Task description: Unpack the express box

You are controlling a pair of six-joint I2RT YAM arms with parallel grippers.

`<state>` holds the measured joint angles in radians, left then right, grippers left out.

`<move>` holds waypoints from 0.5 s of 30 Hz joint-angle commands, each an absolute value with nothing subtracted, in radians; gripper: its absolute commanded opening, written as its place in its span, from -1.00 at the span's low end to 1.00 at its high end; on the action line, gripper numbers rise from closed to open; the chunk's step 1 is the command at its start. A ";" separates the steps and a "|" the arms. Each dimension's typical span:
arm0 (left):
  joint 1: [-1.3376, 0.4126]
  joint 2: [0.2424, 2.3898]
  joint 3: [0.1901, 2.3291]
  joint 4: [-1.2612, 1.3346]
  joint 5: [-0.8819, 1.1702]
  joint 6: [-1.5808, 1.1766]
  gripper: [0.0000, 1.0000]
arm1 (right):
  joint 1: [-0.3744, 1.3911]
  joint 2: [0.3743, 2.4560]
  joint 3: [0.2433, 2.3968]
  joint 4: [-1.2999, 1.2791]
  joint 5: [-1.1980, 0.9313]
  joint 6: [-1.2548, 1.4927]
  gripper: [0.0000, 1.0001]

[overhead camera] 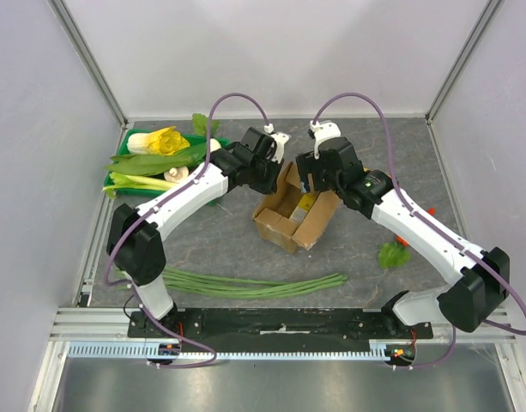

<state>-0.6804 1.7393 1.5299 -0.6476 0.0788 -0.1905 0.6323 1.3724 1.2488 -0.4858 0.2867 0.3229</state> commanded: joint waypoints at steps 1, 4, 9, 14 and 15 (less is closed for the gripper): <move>-0.683 1.773 1.578 -0.701 0.184 -0.002 -0.92 | 0.632 1.373 1.273 -0.492 0.213 0.124 0.71; -0.681 1.789 1.574 -0.707 0.193 0.031 -0.69 | 0.634 1.376 1.250 -0.492 0.213 0.095 0.76; -0.680 1.783 1.551 -0.666 0.187 0.011 -0.34 | 0.634 1.350 1.198 -0.471 0.230 0.097 0.79; -0.661 1.734 1.523 -0.623 0.172 -0.075 0.28 | 0.634 1.312 1.157 -0.456 0.261 0.130 0.81; -0.655 1.715 1.504 -0.611 0.172 -0.109 0.30 | 0.634 1.302 1.149 -0.451 0.264 0.130 0.82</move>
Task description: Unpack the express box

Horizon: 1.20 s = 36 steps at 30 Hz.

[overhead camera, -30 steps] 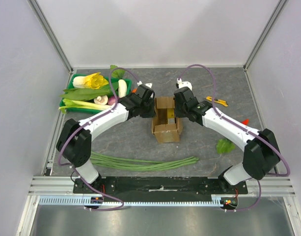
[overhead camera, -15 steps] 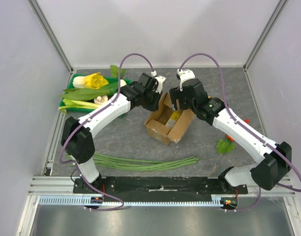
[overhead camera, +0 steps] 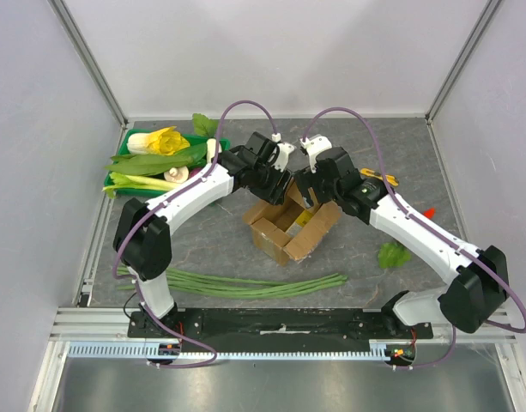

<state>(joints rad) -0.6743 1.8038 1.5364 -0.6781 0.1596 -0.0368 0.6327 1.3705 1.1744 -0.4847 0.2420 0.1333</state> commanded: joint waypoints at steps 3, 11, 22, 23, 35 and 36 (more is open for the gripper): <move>-0.627 1.643 1.454 -0.566 0.169 -0.187 0.36 | 0.634 1.266 1.124 -0.433 0.268 0.138 0.83; -0.581 1.413 1.281 -0.485 0.075 -0.454 0.47 | 0.681 1.311 1.127 -0.416 0.291 0.060 0.82; -0.581 1.151 1.089 -0.456 0.002 -0.658 0.47 | 0.848 1.540 1.169 -0.394 0.570 -0.058 0.96; -0.581 1.144 1.080 -0.456 0.003 -0.658 0.48 | 0.854 1.563 1.166 -0.388 0.607 -0.063 0.96; -0.580 1.131 1.074 -0.468 0.006 -0.626 0.49 | 0.864 1.658 1.131 -0.213 0.945 -0.055 0.96; -0.580 1.132 1.074 -0.465 0.008 -0.623 0.49 | 0.865 1.652 1.132 -0.209 0.957 -0.054 0.96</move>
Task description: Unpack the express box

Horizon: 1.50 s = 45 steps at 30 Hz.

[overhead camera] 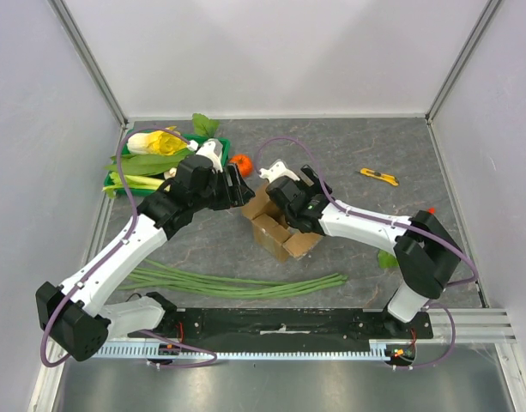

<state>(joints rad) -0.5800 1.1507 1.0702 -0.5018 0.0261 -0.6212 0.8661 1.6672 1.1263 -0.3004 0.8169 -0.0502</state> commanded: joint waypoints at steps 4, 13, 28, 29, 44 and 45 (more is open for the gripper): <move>-0.578 1.149 1.086 -0.465 0.017 -0.611 0.50 | 0.864 1.588 1.153 -0.232 0.983 -0.038 0.93; -0.578 1.206 1.103 -0.448 0.051 -0.594 0.50 | 0.848 1.502 1.184 -0.271 0.993 -0.002 0.84; -0.569 1.278 1.115 -0.442 0.120 -0.586 0.50 | 0.684 1.558 1.253 -0.396 0.835 0.184 0.44; -0.568 1.285 1.115 -0.443 0.121 -0.584 0.50 | 0.683 1.566 1.255 -0.402 0.831 0.189 0.48; -0.557 1.327 1.147 -0.453 0.144 -0.569 0.50 | 0.623 1.626 1.341 -0.511 0.706 0.261 0.29; -0.557 1.330 1.149 -0.454 0.146 -0.568 0.50 | 0.623 1.620 1.347 -0.511 0.697 0.259 0.26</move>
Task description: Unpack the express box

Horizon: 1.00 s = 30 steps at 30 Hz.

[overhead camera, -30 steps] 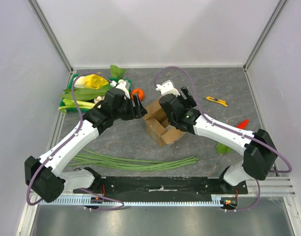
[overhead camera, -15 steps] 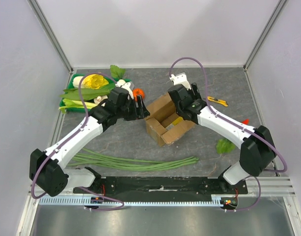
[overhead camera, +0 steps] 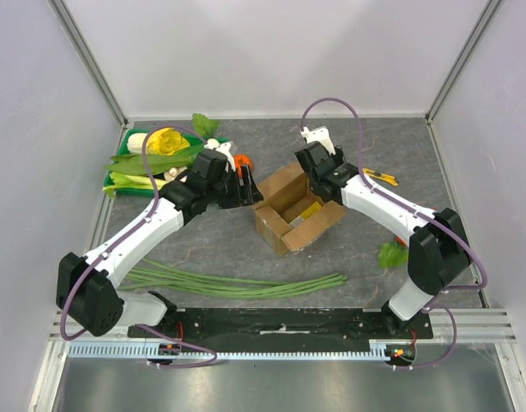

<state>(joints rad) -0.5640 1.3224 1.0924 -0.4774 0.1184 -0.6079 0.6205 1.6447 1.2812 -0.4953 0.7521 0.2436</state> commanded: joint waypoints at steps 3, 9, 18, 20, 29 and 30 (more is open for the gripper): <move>-0.555 1.336 1.161 -0.453 0.149 -0.565 0.50 | 0.623 1.591 1.358 -0.486 0.634 0.236 0.15; -0.552 1.344 1.164 -0.454 0.153 -0.561 0.50 | 0.623 1.566 1.345 -0.456 0.432 0.163 0.27; -0.543 1.338 1.160 -0.460 0.152 -0.557 0.50 | 0.584 1.667 1.342 -0.528 0.377 0.163 0.54; -0.542 1.339 1.158 -0.460 0.152 -0.558 0.50 | 0.581 1.678 1.339 -0.528 0.370 0.160 0.53; -0.540 1.322 1.135 -0.480 0.137 -0.560 0.50 | 0.580 1.717 1.327 -0.528 0.331 0.179 0.38; -0.540 1.319 1.132 -0.483 0.132 -0.561 0.50 | 0.580 1.718 1.324 -0.529 0.325 0.184 0.31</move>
